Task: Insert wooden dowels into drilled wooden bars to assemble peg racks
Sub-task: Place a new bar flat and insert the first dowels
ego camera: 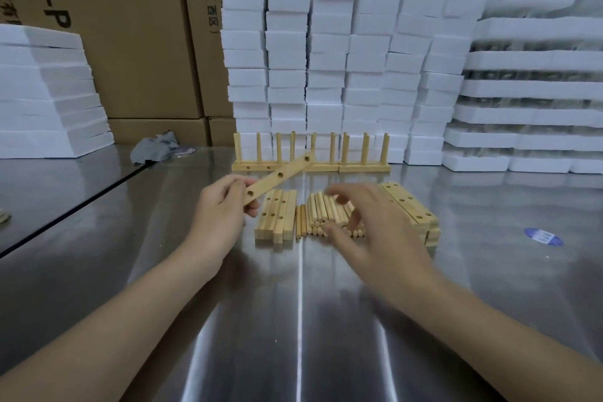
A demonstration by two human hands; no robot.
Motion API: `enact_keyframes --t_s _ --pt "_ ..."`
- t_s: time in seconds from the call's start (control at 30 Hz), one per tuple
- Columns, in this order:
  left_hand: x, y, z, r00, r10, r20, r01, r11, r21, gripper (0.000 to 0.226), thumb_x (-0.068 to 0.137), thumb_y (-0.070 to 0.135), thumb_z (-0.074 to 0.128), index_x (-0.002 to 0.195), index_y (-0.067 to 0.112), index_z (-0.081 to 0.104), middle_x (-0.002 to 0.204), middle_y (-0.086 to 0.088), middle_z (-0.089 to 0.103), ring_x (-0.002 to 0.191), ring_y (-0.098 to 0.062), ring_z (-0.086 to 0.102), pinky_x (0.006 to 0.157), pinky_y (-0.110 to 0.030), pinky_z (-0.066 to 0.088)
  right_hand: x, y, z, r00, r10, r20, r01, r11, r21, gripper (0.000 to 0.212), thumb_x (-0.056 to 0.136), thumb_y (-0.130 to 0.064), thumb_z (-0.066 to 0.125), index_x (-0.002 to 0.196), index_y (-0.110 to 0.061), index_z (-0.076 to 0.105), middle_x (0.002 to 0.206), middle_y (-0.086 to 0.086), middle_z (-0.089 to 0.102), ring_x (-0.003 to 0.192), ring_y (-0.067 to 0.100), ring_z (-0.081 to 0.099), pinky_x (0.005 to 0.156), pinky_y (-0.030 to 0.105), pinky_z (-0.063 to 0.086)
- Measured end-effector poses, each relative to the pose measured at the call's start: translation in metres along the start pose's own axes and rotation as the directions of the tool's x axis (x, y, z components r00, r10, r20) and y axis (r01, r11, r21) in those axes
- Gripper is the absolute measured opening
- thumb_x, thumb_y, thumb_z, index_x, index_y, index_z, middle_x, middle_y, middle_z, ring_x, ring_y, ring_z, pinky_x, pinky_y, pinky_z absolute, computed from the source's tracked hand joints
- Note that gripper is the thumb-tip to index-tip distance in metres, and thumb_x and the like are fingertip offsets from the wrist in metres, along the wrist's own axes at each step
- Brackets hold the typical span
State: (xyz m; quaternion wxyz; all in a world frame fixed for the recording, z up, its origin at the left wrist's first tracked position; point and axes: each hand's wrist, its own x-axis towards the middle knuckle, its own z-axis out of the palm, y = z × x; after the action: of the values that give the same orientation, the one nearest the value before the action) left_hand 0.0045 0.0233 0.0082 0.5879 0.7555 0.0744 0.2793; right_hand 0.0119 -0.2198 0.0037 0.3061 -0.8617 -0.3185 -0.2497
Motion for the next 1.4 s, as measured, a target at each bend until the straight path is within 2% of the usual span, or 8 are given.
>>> enact_keyframes --t_s 0.2,0.43,0.63,0.77,0.9,0.97,1.2,1.4 --pt "-0.013 0.015 0.003 0.982 0.032 0.184 -0.02 0.998 -0.063 0.034 0.113 0.017 0.046 0.103 0.015 0.078 0.069 0.001 0.067 0.061 -0.006 0.063 0.057 -0.018 0.052 0.003 0.007 -0.002 0.995 0.031 -0.094 -0.031 1.0 0.005 0.075 0.094 -0.051 0.068 0.159 -0.046 0.03 0.154 -0.021 0.037 0.138 0.008 0.044 0.113 0.036 0.043" --pt "-0.013 0.012 0.001 0.931 0.065 0.358 -0.075 0.997 0.016 0.034 0.114 0.028 0.045 0.102 0.028 0.078 0.07 0.004 0.067 0.064 -0.008 0.062 0.062 -0.019 0.053 0.013 0.021 -0.015 0.977 -0.167 -0.133 0.141 0.973 -0.184 0.039 0.094 -0.049 0.069 0.128 -0.03 0.074 0.113 -0.011 0.065 0.108 0.016 0.049 0.092 0.046 0.047" --pt "-0.016 0.007 0.004 0.877 0.102 0.469 -0.117 0.993 0.001 0.033 0.113 0.028 0.046 0.1 0.03 0.076 0.088 0.004 0.078 0.068 -0.01 0.067 0.062 -0.017 0.053 0.02 0.032 -0.039 0.953 -0.138 0.27 0.177 0.976 -0.124 0.029 0.092 -0.062 0.06 0.111 -0.044 0.071 0.095 -0.024 0.058 0.094 0.003 0.054 0.081 0.032 0.048" --pt "-0.013 -0.003 0.004 0.892 0.177 0.416 -0.24 0.965 0.103 0.036 0.113 0.025 0.047 0.092 0.036 0.073 0.063 0.005 0.064 0.06 -0.007 0.061 0.06 -0.018 0.049 0.017 0.039 -0.045 0.893 -0.058 0.445 0.148 0.974 -0.171 0.019 0.092 -0.058 0.069 0.107 -0.047 0.066 0.098 -0.025 0.063 0.091 0.001 0.059 0.08 0.032 0.053" --pt "-0.01 -0.013 0.004 0.904 0.284 0.32 -0.371 0.893 0.256 0.028 0.109 0.031 0.051 0.093 0.042 0.072 0.071 0.013 0.065 0.065 -0.005 0.057 0.061 -0.016 0.044 0.014 0.04 -0.041 0.841 0.025 0.54 0.126 0.962 -0.241 0.021 0.092 -0.06 0.066 0.107 -0.045 0.063 0.1 -0.024 0.062 0.092 0.001 0.057 0.084 0.037 0.054" --pt "-0.009 -0.014 0.005 0.882 0.361 0.302 -0.457 0.811 0.366 0.018 0.104 0.032 0.058 0.098 0.043 0.071 0.089 0.025 0.065 0.086 0.002 0.057 0.069 -0.016 0.041 0.014 0.04 -0.041 0.837 0.042 0.546 0.106 0.966 -0.236 0.021 0.093 -0.059 0.066 0.107 -0.044 0.063 0.099 -0.023 0.062 0.092 0.001 0.057 0.083 0.037 0.054" --pt "-0.008 -0.016 0.012 0.776 0.429 0.463 -0.631 0.546 0.552 0.021 0.098 0.039 0.066 0.118 0.044 0.071 0.124 0.023 0.055 0.126 -0.004 0.04 0.101 -0.034 0.042 0.014 0.034 -0.046 0.803 0.059 0.594 0.108 0.964 -0.241 0.018 0.091 -0.061 0.064 0.102 -0.047 0.058 0.098 -0.022 0.062 0.09 0.002 0.058 0.081 0.036 0.054" --pt "-0.011 -0.012 0.016 0.741 0.396 0.542 -0.67 0.396 0.627 0.023 0.099 0.044 0.06 0.111 0.039 0.079 0.139 0.015 0.053 0.137 -0.009 0.036 0.101 -0.032 0.036 0.015 0.029 -0.05 0.781 0.074 0.621 0.096 0.967 -0.237 0.019 0.087 -0.064 0.063 0.1 -0.052 0.056 0.099 -0.024 0.062 0.09 0.002 0.058 0.081 0.036 0.053"
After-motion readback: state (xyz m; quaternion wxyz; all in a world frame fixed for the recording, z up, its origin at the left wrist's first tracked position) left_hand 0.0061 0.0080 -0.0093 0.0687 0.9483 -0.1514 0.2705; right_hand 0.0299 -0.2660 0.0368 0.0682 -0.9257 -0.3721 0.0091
